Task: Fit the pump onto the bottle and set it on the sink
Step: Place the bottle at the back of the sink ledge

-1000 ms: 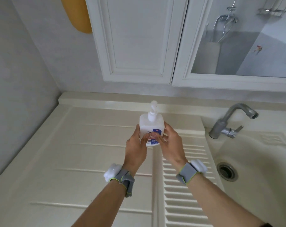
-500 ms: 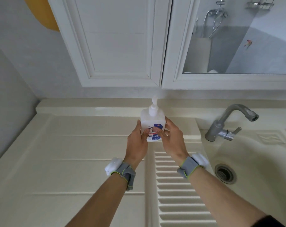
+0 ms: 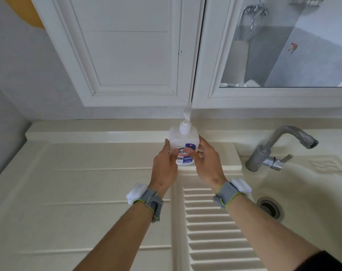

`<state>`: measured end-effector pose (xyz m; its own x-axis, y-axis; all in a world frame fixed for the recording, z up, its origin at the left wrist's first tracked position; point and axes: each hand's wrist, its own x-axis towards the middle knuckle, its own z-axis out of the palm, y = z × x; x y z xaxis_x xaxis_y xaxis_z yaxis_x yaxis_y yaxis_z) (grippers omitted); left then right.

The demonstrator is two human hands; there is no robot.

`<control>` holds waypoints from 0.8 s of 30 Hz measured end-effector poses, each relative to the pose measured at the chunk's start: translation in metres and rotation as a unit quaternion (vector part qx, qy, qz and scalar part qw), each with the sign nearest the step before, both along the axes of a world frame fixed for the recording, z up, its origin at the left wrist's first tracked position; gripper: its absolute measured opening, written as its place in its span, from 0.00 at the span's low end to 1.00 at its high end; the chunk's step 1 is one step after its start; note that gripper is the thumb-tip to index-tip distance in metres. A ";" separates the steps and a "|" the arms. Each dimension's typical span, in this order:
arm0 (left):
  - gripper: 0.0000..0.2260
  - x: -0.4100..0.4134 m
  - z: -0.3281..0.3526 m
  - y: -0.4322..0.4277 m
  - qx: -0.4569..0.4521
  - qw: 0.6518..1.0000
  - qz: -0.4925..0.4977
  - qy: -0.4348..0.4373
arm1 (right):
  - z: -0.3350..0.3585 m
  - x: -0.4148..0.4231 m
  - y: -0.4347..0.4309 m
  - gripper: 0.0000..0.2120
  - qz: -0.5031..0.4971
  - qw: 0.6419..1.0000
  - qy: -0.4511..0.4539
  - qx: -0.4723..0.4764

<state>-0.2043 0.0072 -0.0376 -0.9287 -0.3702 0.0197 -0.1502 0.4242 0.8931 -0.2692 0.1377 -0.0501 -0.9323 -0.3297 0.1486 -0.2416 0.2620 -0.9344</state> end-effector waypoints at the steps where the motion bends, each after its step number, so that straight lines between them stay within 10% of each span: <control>1: 0.22 -0.003 0.000 0.000 0.000 1.000 0.000 0.000 | 0.000 -0.002 -0.001 0.21 -0.001 1.000 0.001 0.003; 16: 0.27 -0.013 -0.004 -0.002 0.006 1.000 0.006 -0.024 | 0.004 -0.012 -0.004 0.22 -0.002 1.000 -0.004 0.017; 24: 0.29 -0.001 0.006 -0.005 -0.008 0.999 0.031 -0.038 | 0.015 -0.002 0.008 0.37 -0.018 0.997 -0.052 0.048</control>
